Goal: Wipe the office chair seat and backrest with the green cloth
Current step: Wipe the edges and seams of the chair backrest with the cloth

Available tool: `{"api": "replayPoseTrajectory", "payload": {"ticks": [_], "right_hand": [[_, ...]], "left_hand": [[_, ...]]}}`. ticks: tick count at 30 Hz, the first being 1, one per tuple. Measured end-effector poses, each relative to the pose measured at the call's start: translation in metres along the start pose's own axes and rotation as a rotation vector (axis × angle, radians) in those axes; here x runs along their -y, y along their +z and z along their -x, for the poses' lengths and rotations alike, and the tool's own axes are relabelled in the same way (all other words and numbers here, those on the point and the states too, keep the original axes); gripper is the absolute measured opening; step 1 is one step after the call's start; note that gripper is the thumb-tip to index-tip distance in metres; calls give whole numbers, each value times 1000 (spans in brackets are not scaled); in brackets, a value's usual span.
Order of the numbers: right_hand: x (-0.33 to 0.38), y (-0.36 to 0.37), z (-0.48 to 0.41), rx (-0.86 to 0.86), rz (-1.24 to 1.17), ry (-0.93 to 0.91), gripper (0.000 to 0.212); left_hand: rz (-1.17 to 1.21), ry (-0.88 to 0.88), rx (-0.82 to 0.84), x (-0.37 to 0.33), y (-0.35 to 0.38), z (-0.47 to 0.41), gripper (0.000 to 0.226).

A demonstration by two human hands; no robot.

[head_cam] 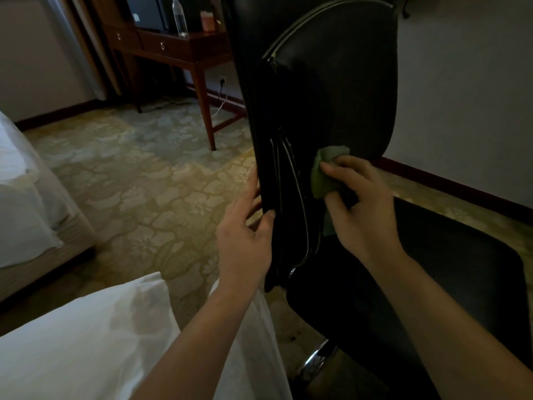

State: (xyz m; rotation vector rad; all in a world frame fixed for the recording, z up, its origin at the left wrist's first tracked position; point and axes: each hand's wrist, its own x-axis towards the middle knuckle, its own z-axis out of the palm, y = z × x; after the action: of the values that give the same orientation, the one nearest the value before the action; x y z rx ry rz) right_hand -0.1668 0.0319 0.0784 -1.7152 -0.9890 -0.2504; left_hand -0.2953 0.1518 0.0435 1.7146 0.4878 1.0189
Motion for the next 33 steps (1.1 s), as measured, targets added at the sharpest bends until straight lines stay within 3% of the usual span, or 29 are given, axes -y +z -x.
{"api": "replayPoseTrajectory", "payload": {"ticks": [6, 11, 24, 30, 33], "right_hand": [[6, 6, 1, -61, -160, 150, 23], [2, 6, 3, -19, -225, 206, 44], [-27, 7, 40, 55, 22, -8, 44], [-13, -9, 14, -29, 36, -61, 41], [-6, 0, 10, 21, 56, -143, 38]], "left_hand": [[-12, -4, -23, 2, 4, 0, 75], [-24, 12, -22, 2, 2, 0, 76], [-29, 22, -42, 2, 6, 1, 77], [-19, 17, -40, 4, 7, 2, 75], [-20, 10, -43, 7, 7, 2, 75]]}}
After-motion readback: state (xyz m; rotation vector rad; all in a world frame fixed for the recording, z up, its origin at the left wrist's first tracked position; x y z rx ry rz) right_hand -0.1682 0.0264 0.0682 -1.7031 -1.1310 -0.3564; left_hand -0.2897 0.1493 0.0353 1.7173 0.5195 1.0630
